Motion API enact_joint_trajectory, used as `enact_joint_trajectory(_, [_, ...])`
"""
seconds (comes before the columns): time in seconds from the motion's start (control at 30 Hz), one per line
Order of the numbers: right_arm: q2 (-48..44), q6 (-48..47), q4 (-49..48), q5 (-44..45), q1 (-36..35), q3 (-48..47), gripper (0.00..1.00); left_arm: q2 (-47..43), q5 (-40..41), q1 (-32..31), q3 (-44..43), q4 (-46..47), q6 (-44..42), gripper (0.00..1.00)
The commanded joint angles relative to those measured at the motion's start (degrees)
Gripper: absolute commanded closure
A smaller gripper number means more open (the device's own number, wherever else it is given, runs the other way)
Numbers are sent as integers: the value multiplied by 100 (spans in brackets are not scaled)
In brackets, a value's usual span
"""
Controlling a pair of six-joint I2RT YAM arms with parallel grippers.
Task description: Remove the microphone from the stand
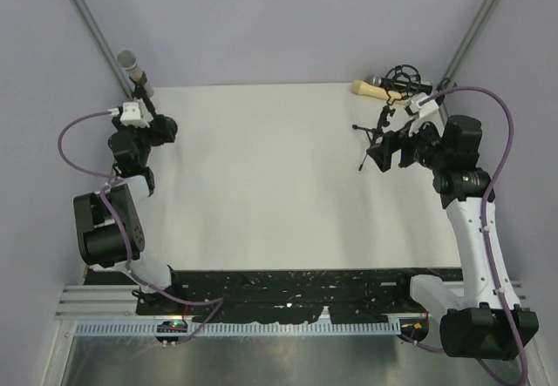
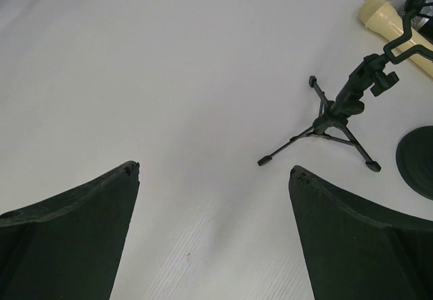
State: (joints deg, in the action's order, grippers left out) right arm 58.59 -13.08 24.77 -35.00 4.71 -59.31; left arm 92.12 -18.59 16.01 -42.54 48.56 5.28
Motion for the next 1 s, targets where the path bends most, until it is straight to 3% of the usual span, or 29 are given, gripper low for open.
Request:
enact_joint_trajectory(0.0, [-418,296,309,-410,12,-353,5,218,530,-28,-491,778,228,0])
enact_joint_trajectory(0.3, [-541,666,361,-490,12,-687,5,781,1075,-107,-1028,365,553,0])
enact_joint_trajectory(0.53, [-603,859,265,-428,12,-758,5,878,1120,-256,-940,945,545,0])
enact_joint_trajectory(0.97, [-647,1071,299,-341,12,-862,5,1458,1543,-397,-1712,1508,430,1])
